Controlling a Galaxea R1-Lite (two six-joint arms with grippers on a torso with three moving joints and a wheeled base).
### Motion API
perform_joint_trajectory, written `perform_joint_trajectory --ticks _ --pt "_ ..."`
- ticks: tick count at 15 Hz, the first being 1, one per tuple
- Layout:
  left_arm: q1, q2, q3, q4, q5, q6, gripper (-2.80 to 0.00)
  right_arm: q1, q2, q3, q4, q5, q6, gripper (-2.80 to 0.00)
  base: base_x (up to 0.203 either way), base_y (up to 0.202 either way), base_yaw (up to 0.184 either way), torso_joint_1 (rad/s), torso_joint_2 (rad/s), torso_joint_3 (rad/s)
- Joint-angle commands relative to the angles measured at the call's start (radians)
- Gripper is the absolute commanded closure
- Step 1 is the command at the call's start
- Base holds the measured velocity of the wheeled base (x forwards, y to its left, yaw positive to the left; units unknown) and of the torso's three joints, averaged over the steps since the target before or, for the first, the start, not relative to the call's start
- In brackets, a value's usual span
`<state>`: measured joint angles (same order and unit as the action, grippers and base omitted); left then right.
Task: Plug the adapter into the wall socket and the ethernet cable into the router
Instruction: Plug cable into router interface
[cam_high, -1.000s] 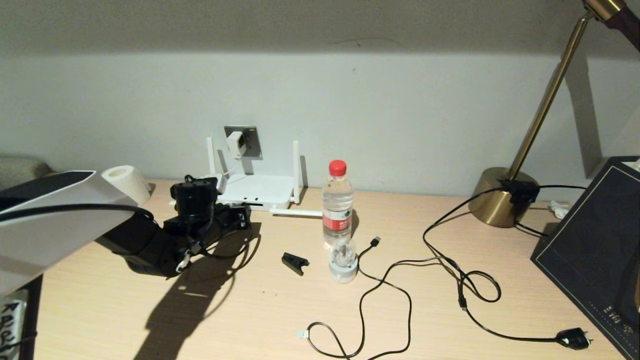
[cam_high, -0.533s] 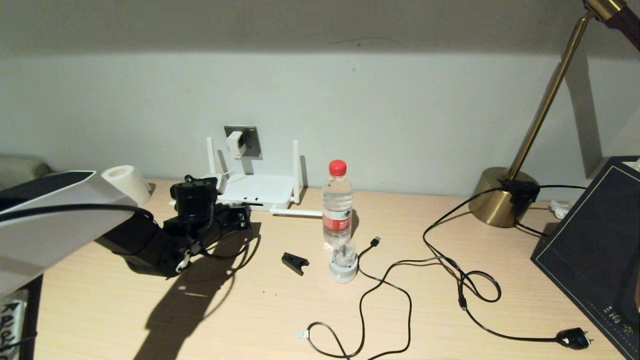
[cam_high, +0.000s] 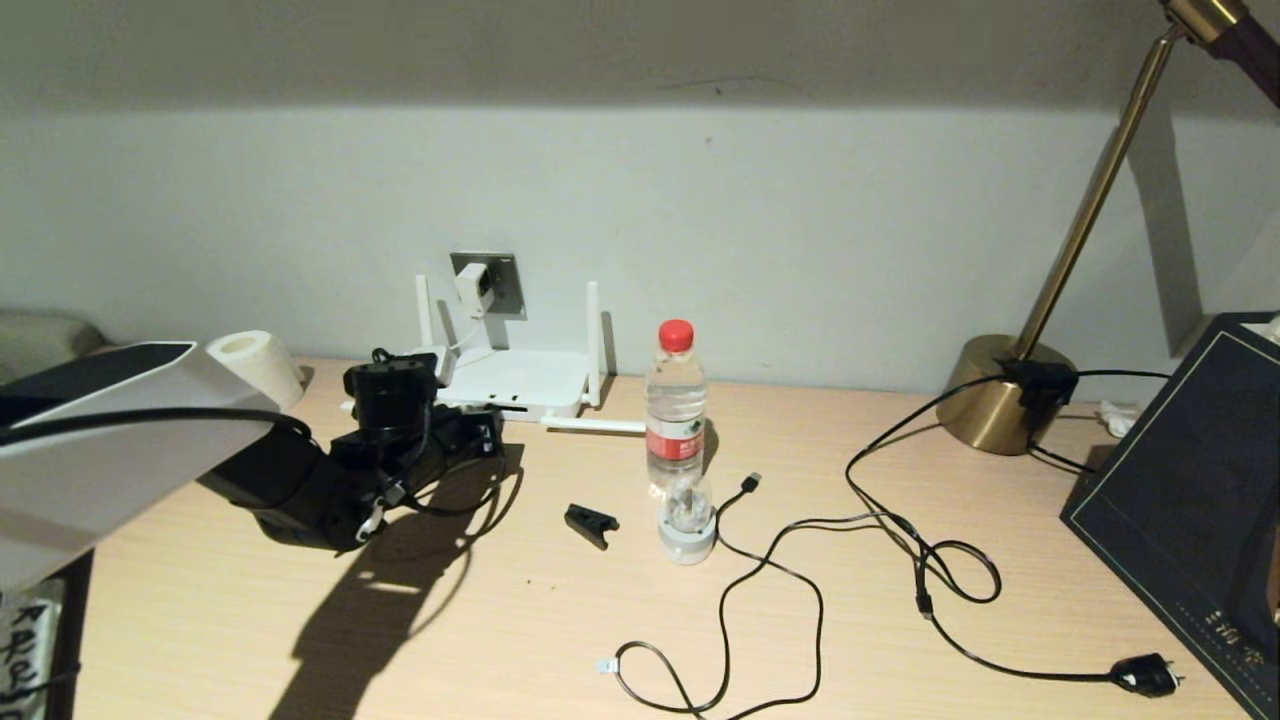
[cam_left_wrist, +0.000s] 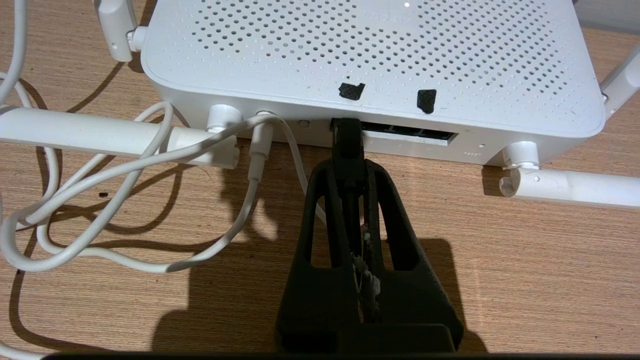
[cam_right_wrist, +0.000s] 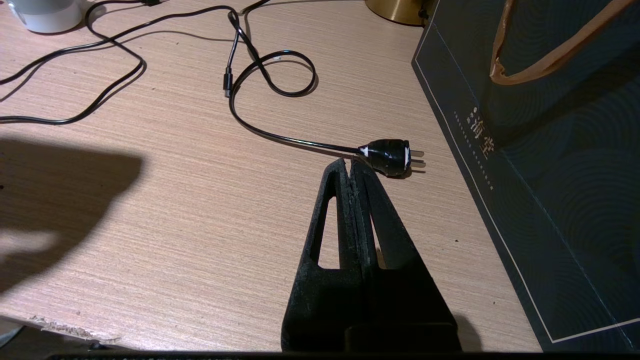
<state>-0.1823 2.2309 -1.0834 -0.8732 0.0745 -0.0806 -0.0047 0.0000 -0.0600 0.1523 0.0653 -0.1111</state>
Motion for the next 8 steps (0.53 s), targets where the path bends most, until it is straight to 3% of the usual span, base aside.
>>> perform_joint_trajectory --ticks 1,8 --pt "0.0 0.008 -0.012 -0.006 0.001 -0.001 0.0 0.0 0.002 0.0 0.001 0.001 -0.001 0.0 0.0 0.0 0.0 0.0 0.0 0.0" --pt "0.0 0.021 -0.018 -0.006 0.001 -0.001 0.0 0.0 0.002 0.0 0.001 0.001 -0.001 0.0 0.0 0.0 0.0 0.0 0.0 0.0"
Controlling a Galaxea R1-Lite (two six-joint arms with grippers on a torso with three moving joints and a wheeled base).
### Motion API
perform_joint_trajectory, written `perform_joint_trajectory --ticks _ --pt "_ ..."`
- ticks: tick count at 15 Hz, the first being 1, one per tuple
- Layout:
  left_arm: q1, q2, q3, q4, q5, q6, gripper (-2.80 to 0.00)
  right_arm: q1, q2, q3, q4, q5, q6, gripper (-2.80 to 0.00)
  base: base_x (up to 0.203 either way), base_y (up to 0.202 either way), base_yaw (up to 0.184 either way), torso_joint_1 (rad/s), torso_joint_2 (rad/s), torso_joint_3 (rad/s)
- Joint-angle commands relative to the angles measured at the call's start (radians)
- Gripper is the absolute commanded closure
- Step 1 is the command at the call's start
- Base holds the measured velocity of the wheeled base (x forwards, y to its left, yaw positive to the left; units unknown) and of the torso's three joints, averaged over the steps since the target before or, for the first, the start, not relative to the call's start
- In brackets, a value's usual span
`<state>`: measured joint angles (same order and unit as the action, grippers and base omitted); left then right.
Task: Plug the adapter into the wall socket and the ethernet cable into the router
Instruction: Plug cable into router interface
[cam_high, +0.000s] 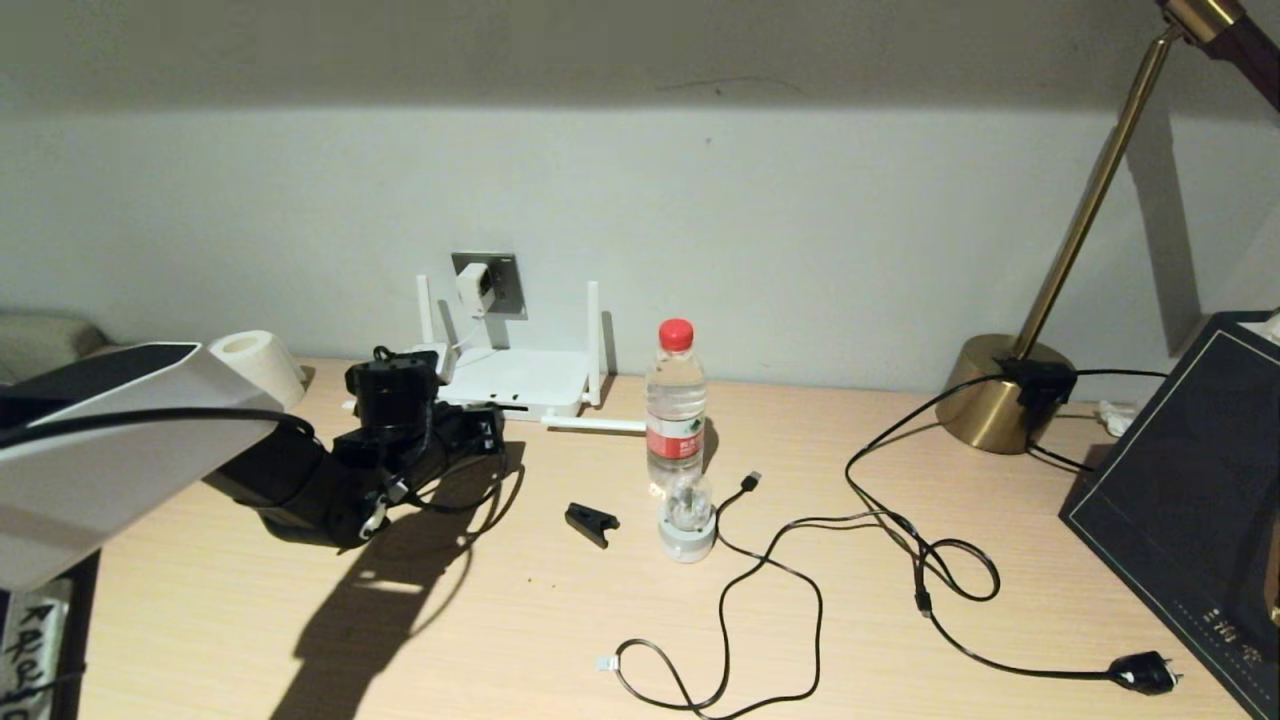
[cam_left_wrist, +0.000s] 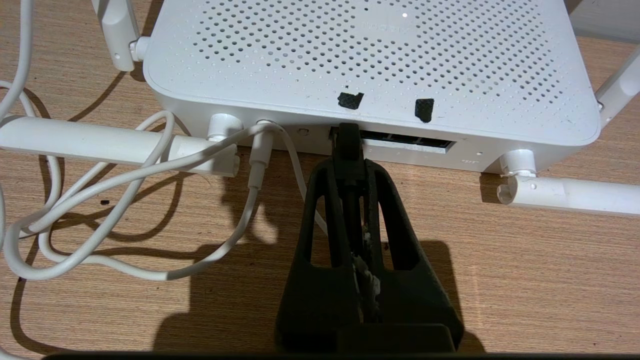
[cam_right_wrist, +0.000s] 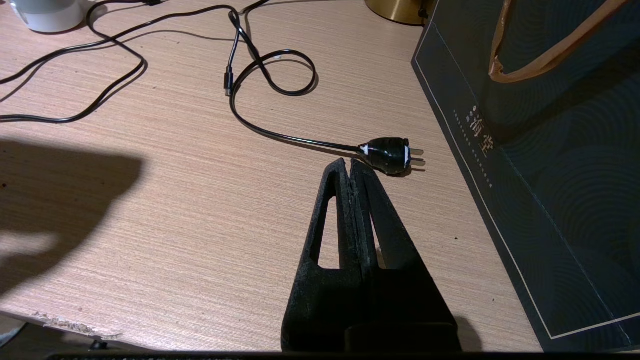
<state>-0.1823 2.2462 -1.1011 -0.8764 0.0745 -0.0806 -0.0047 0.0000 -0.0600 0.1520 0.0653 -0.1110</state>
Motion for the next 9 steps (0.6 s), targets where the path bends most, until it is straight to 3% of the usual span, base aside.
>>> perform_joint_trajectory --ticks 1,9 --pt "0.0 0.006 0.0 -0.003 -0.001 -0.001 0.0 0.0 0.002 0.0 0.0 0.001 -0.001 0.0 0.0 0.0 0.0 0.0 0.0 0.0" --pt "0.0 0.03 -0.022 0.004 -0.001 -0.001 0.0 0.0 0.002 0.0 0.001 0.001 -0.001 0.0 0.0 0.0 0.0 0.0 0.0 0.0"
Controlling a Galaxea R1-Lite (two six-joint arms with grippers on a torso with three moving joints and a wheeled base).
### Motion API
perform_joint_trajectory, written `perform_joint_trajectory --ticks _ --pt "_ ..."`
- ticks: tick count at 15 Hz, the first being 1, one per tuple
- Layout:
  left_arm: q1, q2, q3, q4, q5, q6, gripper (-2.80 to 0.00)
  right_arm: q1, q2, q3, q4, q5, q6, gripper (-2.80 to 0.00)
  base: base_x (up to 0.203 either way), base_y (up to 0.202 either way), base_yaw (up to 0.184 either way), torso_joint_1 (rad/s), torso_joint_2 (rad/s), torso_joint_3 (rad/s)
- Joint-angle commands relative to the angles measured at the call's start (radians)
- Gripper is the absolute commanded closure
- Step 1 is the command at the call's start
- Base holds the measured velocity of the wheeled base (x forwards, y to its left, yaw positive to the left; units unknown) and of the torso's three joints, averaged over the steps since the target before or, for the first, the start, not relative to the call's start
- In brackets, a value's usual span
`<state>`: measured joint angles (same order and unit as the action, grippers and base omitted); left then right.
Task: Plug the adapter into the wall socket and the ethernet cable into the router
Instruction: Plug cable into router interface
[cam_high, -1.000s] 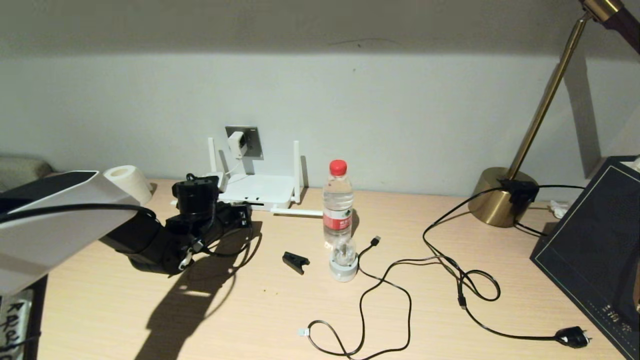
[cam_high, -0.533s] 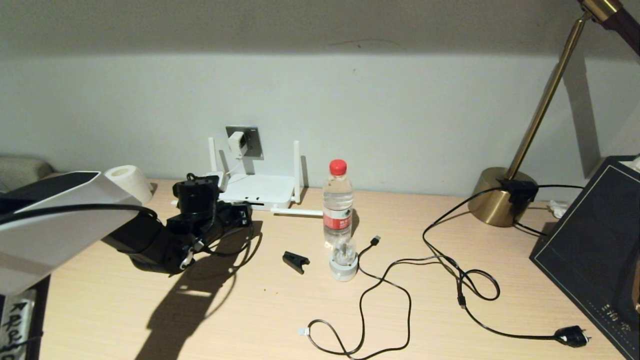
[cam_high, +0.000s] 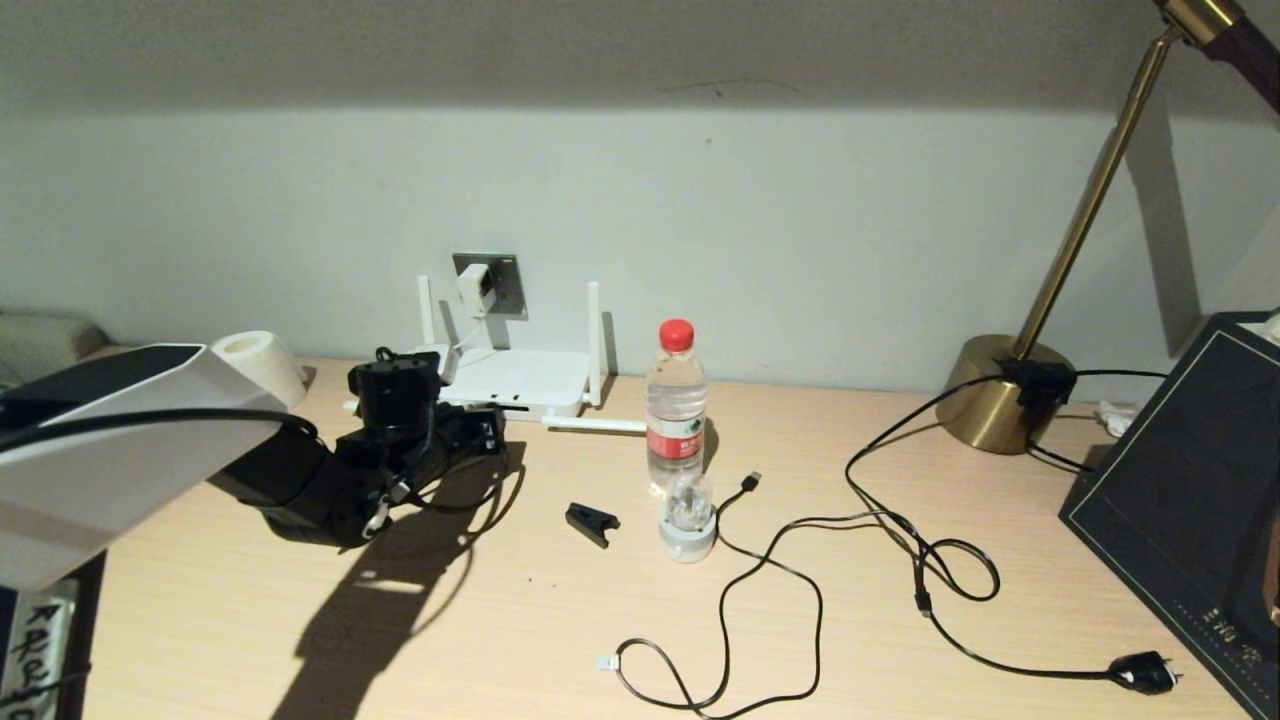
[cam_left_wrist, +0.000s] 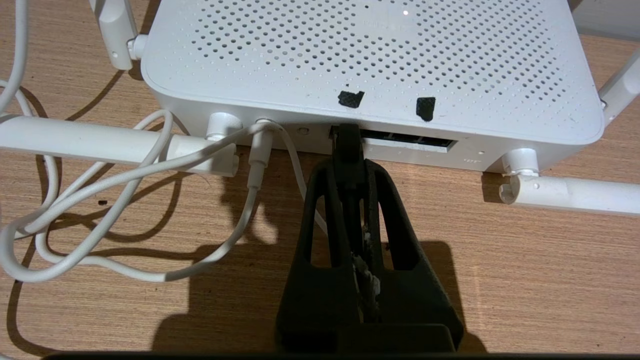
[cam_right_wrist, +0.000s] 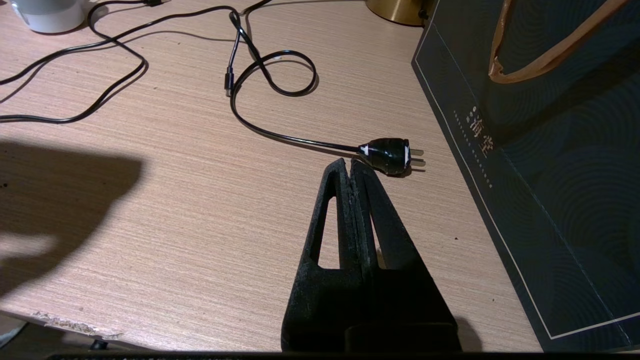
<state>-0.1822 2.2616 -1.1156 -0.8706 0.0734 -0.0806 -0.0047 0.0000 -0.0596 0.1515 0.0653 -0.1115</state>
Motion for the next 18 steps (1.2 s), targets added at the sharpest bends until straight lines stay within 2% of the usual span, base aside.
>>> perform_joint_trajectory --ticks 1,18 --pt "0.0 0.02 -0.009 -0.002 0.0 -0.001 0.0 0.0 0.002 0.0 0.001 0.001 -0.001 0.0 0.0 0.0 0.0 0.0 0.0 0.0" --pt "0.0 0.015 -0.01 -0.004 0.002 -0.001 0.0 0.0 0.002 0.0 0.002 0.001 -0.001 0.0 0.0 0.0 0.0 0.0 0.0 0.0"
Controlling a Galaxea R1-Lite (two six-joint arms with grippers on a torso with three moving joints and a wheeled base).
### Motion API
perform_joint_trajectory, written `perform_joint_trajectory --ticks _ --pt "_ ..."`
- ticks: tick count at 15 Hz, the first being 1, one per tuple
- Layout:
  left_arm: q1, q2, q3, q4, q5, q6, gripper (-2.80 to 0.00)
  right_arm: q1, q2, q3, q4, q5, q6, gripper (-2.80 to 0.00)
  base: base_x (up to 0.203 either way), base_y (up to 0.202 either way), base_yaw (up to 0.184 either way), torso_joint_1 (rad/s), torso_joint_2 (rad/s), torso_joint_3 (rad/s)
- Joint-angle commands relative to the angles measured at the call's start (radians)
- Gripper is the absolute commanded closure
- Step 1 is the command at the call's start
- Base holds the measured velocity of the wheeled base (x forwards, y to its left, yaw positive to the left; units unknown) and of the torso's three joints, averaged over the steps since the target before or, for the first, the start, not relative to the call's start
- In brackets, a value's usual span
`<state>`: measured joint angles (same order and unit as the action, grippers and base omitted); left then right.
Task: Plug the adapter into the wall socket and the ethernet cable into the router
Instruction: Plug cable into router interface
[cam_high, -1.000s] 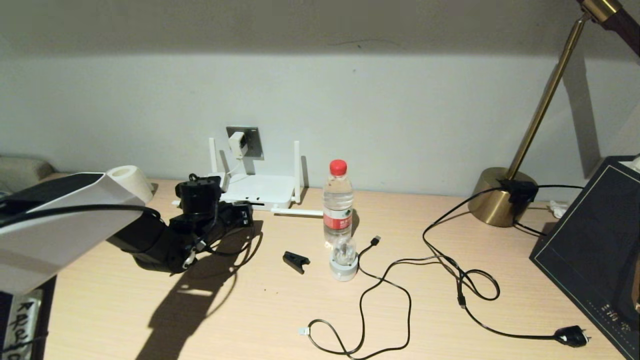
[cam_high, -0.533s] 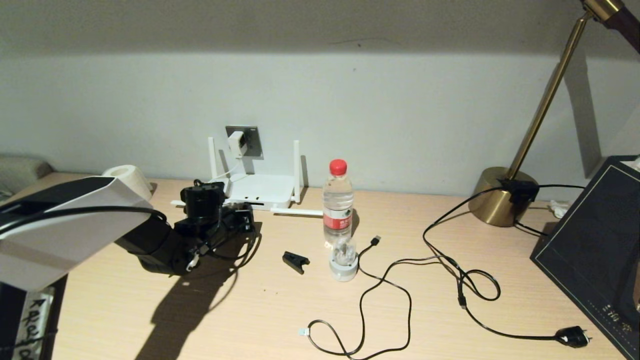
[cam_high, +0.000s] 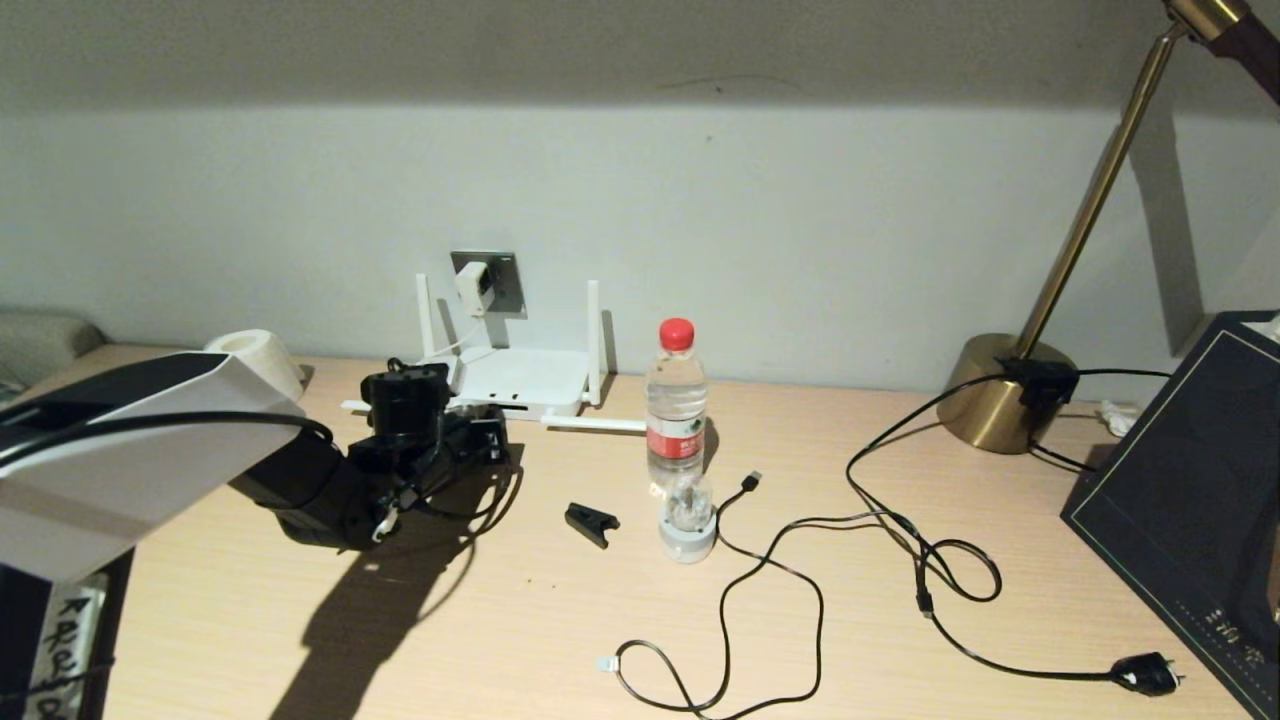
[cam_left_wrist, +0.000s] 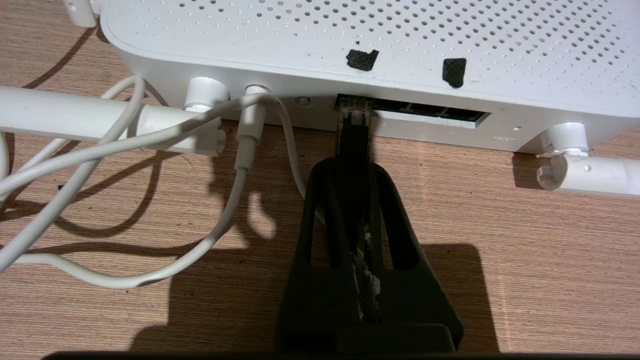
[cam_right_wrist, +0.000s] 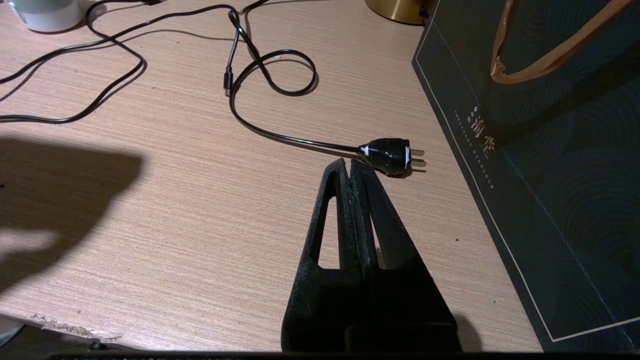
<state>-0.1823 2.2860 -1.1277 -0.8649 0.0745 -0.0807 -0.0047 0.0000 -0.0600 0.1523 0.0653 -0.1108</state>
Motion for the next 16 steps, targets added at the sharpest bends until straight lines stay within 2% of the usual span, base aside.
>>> perform_joint_trajectory --ticks 1,16 --pt "0.0 -0.01 0.002 -0.009 0.001 -0.001 0.0 0.0 0.002 0.0 0.0 0.001 -0.001 0.0 0.0 0.0 0.0 0.0 0.0 0.0" --pt "0.0 -0.039 0.017 -0.008 0.002 -0.001 0.0 0.0 0.002 0.0 0.0 0.001 -0.001 0.0 0.0 0.0 0.0 0.0 0.0 0.0"
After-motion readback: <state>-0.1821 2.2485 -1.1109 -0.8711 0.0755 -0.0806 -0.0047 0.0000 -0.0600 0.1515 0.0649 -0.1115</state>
